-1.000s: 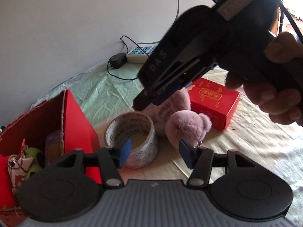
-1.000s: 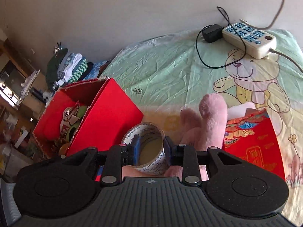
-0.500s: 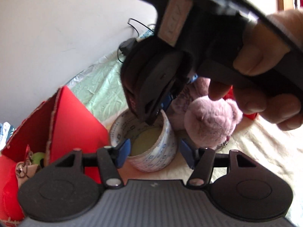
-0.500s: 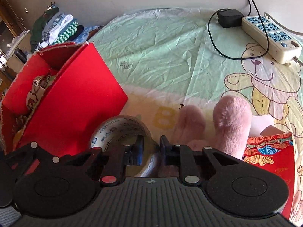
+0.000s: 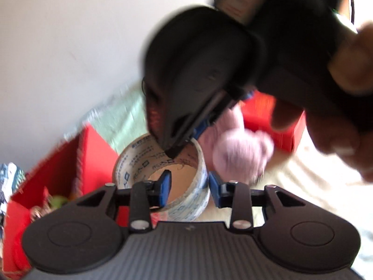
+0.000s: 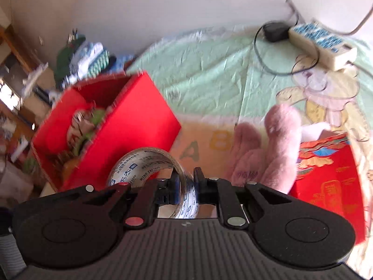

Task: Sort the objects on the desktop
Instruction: 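Close the right gripper on the rim of the tape roll, then lift the tape roll into the red box and open the right gripper, then move the right gripper to the pink plush bunny and grasp it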

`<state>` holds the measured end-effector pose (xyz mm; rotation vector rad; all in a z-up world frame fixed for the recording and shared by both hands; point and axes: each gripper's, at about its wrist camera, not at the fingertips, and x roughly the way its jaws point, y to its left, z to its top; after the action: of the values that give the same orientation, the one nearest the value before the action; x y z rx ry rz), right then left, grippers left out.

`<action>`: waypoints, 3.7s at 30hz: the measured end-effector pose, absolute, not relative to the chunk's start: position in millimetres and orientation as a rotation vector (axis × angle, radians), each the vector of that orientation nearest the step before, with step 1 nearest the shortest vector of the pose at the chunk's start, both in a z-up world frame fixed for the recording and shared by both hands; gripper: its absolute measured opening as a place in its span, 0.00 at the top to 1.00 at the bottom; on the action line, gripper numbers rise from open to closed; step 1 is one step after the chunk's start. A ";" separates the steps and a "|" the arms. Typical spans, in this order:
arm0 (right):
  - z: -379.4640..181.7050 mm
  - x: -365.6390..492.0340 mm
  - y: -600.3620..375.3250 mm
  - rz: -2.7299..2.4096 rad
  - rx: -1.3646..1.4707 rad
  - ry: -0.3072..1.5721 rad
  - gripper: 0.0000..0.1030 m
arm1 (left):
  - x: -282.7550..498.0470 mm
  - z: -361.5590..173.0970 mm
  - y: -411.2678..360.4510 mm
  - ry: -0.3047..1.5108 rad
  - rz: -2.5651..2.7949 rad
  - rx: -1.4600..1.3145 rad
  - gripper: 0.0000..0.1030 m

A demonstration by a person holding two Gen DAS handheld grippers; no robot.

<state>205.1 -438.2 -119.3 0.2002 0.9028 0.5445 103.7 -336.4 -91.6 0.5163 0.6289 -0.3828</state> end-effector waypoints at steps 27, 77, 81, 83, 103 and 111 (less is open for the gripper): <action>-91.6 259.7 -257.5 0.424 0.059 0.915 0.89 | 193.4 -55.8 -127.2 0.733 -0.526 0.204 0.62; -117.4 98.4 -509.7 0.067 0.509 0.790 0.51 | 123.3 -81.4 -282.3 0.795 -0.743 0.030 0.01; -126.1 103.5 -534.6 0.108 0.559 0.796 0.51 | 132.2 -104.9 -304.7 0.807 -0.631 -0.007 0.01; -130.1 107.9 -543.5 0.125 0.554 0.798 0.51 | 135.8 -112.3 -313.3 0.801 -0.577 -0.024 0.01; -153.3 189.0 -539.2 0.447 0.531 0.851 0.55 | 172.6 -141.7 -353.7 0.828 -0.400 0.079 0.19; -184.6 225.4 -506.9 0.502 0.479 0.962 0.61 | 180.8 -160.3 -353.0 0.870 -0.391 0.114 0.34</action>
<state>225.4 -506.9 -184.6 0.4791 0.9616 0.5023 180.8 -353.0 -160.3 0.1140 0.8700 -0.3914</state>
